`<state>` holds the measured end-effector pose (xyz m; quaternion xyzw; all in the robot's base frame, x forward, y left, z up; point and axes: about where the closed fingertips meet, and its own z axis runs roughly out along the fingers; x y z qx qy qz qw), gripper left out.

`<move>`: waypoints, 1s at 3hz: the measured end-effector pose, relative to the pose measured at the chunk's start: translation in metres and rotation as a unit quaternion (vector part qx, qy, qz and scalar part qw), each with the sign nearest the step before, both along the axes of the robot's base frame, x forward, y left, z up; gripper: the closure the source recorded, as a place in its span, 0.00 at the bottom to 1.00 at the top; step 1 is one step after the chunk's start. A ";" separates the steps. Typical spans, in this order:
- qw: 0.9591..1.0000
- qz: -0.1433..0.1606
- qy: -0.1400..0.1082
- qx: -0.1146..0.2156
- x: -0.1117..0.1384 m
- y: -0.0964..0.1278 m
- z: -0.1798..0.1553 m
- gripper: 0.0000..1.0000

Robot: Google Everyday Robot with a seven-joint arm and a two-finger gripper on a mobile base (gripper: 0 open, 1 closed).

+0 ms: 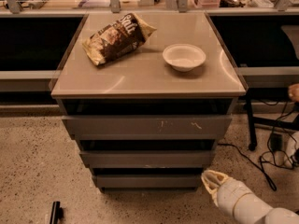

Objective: Open middle drawer

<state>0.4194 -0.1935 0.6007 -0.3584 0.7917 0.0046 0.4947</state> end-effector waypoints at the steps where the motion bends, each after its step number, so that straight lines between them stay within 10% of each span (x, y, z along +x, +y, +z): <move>1: 0.999 0.017 -0.005 0.047 0.012 0.035 -0.034 1.00; 3: 0.992 0.047 -0.009 0.115 0.040 0.096 -0.076 1.00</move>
Offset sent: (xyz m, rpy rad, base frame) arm 0.0352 0.1043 -0.0921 0.2539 -0.0044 0.0997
